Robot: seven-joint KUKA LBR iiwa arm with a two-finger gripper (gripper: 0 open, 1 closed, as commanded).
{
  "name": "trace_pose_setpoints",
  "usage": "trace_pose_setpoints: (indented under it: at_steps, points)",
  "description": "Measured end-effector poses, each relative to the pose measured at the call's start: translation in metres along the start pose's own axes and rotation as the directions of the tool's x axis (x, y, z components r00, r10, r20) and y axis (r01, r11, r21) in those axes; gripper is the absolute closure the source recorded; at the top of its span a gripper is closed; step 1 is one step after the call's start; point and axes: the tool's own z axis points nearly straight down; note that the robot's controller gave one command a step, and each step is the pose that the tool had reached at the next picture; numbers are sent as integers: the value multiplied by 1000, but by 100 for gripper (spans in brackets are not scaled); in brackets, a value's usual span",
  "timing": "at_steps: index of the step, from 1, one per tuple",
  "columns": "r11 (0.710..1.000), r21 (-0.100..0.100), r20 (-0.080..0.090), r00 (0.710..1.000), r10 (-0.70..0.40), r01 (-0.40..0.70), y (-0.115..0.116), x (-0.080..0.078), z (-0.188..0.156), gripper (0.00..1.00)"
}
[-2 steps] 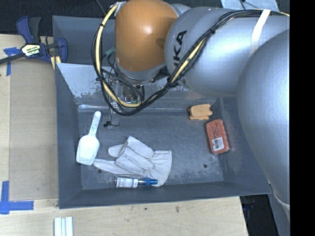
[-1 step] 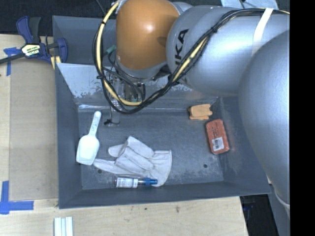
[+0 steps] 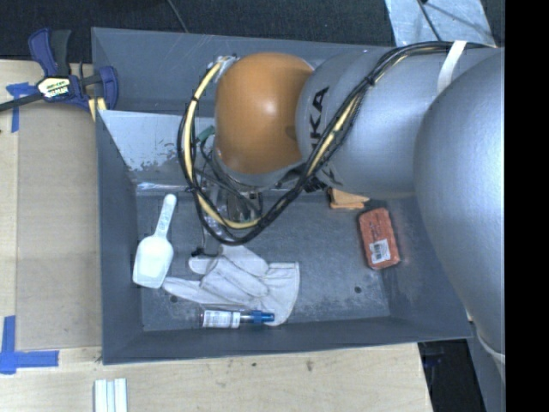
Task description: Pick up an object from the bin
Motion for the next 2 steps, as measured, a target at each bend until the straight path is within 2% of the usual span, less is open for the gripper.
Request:
trace_pose_setpoints:
  at_steps: [1,2]
  points:
    - [1000,5,-16,1000,-3,3,-1,17,29,0]
    - [1000,1,-5,1000,3,-3,-27,30,36,0]
